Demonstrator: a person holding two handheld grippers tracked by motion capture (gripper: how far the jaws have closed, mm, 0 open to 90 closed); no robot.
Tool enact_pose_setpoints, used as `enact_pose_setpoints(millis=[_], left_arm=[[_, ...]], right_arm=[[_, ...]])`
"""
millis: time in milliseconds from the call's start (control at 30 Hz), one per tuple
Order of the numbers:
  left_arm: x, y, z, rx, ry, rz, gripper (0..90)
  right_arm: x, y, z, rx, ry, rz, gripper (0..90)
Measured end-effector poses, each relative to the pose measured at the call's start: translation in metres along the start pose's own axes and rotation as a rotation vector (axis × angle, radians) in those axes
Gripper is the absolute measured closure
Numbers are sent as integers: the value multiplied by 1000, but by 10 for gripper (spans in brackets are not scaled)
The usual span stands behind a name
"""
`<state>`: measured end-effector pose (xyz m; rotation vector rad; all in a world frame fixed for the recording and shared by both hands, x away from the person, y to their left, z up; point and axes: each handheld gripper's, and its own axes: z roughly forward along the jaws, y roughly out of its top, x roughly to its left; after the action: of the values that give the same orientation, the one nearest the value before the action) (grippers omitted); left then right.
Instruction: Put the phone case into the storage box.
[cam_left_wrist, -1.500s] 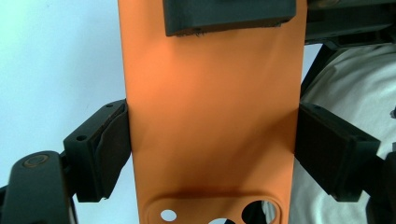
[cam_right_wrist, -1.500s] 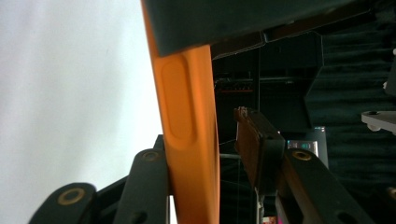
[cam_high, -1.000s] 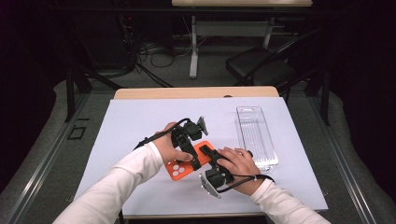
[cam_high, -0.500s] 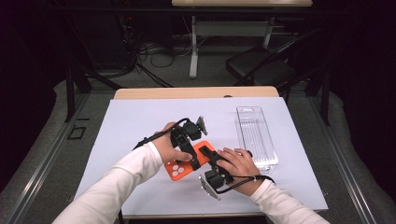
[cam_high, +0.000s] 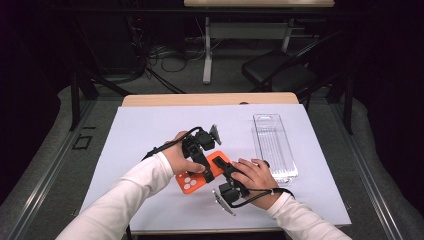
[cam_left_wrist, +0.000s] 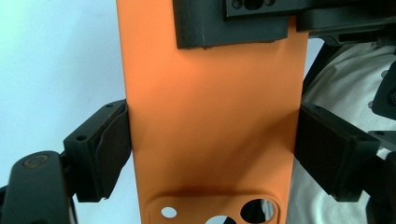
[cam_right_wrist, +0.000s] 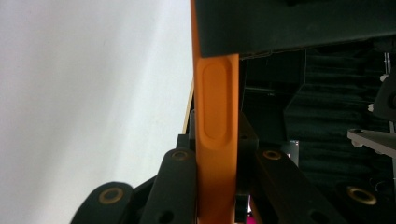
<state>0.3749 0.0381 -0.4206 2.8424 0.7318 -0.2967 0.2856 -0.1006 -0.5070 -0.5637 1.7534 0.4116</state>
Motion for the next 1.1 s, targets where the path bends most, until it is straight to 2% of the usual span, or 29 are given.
enact_pose_setpoints(millis=[400,533,600,900,1100], left_arm=[[1,-1,1,-13,-18,-9,156],[2,-1,1,-14,-36,-16,156],[2,-2,0,-34,-52,-25,155],[2,-2,-2,-40,-50,-18,154],[2,-2,-3,-48,-51,-29,155]], right_arm=[[1,0,-1,-4,-15,-14,848],[1,-1,-2,-7,-30,-9,854],[0,-2,-3,-12,-37,-20,857],[0,-3,-4,-5,-51,-18,859],[0,-4,-4,-3,-54,-22,859]])
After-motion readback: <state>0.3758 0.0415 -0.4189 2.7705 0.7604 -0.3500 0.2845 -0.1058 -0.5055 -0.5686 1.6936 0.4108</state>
